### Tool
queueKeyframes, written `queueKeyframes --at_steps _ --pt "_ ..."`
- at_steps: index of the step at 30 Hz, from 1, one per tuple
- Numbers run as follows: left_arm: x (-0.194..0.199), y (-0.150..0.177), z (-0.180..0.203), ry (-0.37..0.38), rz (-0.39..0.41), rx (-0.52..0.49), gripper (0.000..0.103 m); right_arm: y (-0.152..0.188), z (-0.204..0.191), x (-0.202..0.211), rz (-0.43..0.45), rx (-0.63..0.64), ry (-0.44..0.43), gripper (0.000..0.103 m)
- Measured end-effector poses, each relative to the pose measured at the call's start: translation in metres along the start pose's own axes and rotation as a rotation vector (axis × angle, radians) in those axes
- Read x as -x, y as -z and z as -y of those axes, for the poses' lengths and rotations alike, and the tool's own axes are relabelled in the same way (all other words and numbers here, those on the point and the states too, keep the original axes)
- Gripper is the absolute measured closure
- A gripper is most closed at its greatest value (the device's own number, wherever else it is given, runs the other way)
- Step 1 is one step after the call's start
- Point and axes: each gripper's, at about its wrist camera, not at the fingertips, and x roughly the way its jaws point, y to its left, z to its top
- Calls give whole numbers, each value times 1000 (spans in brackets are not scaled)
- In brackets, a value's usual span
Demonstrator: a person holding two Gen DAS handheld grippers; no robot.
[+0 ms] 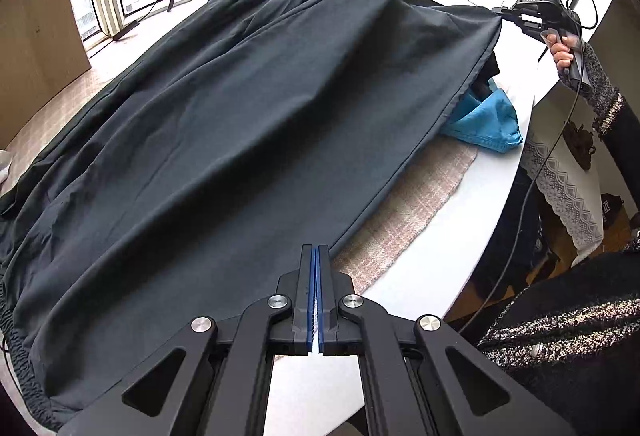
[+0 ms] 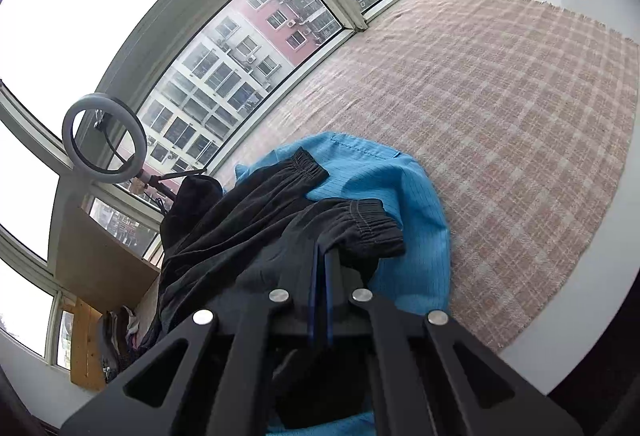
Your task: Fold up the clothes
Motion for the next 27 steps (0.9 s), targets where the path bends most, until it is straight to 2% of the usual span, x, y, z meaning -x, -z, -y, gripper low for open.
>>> queueKeyframes --at_steps 1,2,3,7,9,11,13,14,18,22,24,27 --pt "-5 -2 5 -12 -4 -9 93 0 1 -1 -4 -7 -1 100" --pt "-9 -3 10 -18 -4 -19 79 0 2 -2 -9 -15 -4 100" --pt "-13 -6 14 -16 1 -29 73 0 4 -3 -13 -23 -6 100" --pt "-32 -13 35 0 -6 -98 70 -5 -7 -2 -5 -1 -5 100" --pt "-41 -16 46 -29 -7 -152 64 -8 -18 1 2 30 -5 100" --pt "-49 -18 50 -83 -2 -176 64 -11 -29 3 9 62 -4 100" --pt "-53 -21 45 -105 0 -149 80 -15 -41 6 17 94 -3 100" --pt "-53 -22 42 -110 6 -134 103 -15 -45 7 21 111 4 100" --pt "-29 -20 35 -74 45 -89 102 -6 -46 16 27 141 36 100" --pt "9 -9 52 -17 57 -114 102 15 -31 27 -4 149 94 100" --pt "6 0 59 32 24 -110 102 26 -23 32 -20 154 123 100" --pt "-13 11 62 72 -55 -102 102 44 -2 13 -83 157 226 100"
